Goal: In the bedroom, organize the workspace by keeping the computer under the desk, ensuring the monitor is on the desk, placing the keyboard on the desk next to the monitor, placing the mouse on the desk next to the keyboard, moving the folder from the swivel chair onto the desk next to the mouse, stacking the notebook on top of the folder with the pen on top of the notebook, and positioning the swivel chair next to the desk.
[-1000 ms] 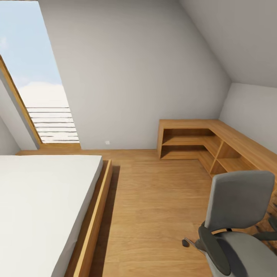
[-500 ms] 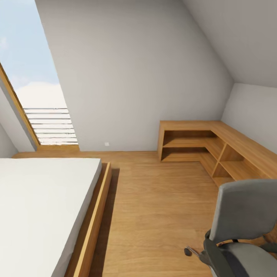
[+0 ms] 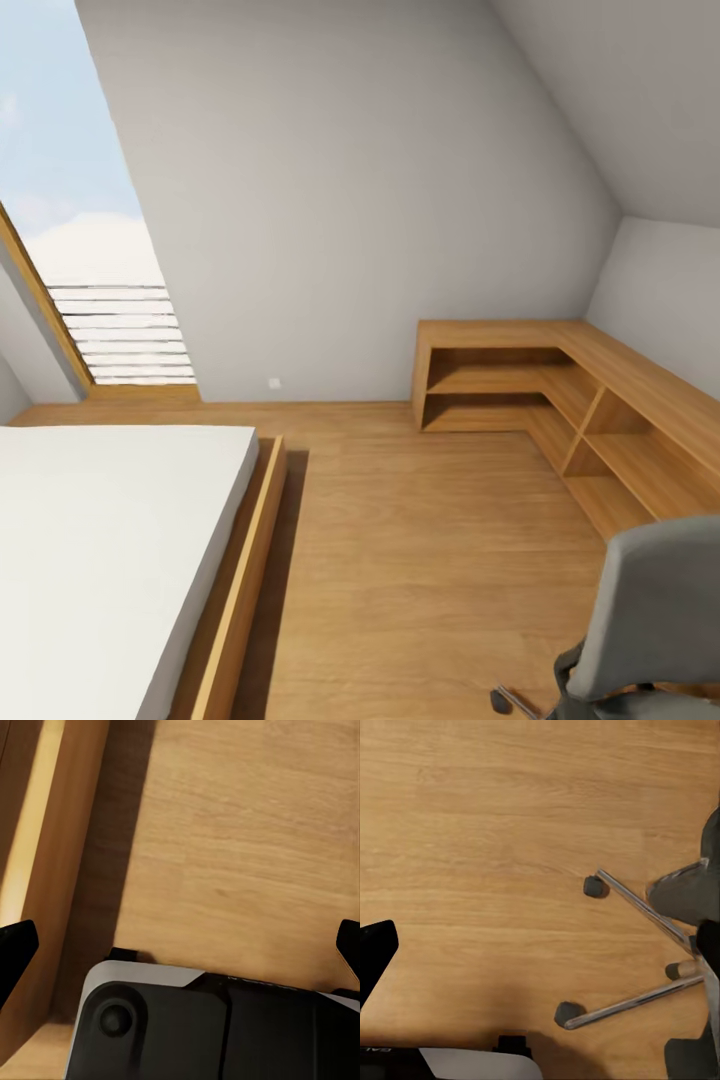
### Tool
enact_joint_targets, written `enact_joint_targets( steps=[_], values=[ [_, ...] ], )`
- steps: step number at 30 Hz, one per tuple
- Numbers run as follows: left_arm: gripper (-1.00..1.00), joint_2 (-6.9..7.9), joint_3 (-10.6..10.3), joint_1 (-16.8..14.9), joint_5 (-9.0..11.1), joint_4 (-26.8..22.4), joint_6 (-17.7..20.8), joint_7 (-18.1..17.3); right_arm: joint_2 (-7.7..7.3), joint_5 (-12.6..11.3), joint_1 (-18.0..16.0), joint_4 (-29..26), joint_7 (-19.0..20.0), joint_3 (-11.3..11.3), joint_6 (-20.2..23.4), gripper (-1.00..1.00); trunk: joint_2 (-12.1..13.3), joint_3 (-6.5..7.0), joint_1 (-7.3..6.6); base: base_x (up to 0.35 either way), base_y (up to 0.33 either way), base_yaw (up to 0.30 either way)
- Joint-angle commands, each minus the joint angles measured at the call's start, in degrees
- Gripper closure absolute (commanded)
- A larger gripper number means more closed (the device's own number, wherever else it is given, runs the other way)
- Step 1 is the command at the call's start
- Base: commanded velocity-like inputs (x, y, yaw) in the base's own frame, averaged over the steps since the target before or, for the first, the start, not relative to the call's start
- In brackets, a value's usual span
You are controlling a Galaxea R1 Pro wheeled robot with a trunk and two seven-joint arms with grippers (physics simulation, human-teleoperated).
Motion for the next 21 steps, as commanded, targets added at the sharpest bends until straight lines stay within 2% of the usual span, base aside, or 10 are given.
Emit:
enact_joint_targets(
  steps=[1, 21],
  values=[
    [-1.0, -0.05, 0.27, 0.0, 0.23, -0.09, -0.02, -0.26, 0.02, -0.15, -0.07, 0.13, -0.27, 0.49, -0.18, -1.0, -0.1, -0.1, 0.07, 0.332, 0.0, 0.0],
    [-1.0, -0.05, 0.27, -0.01, 0.23, -0.09, -0.01, -0.26, 0.11, -0.15, -0.07, 0.12, -0.28, 0.49, -0.12, -1.0, -0.1, -0.1, 0.07, 0.313, 0.0, 0.0]
  ],
)
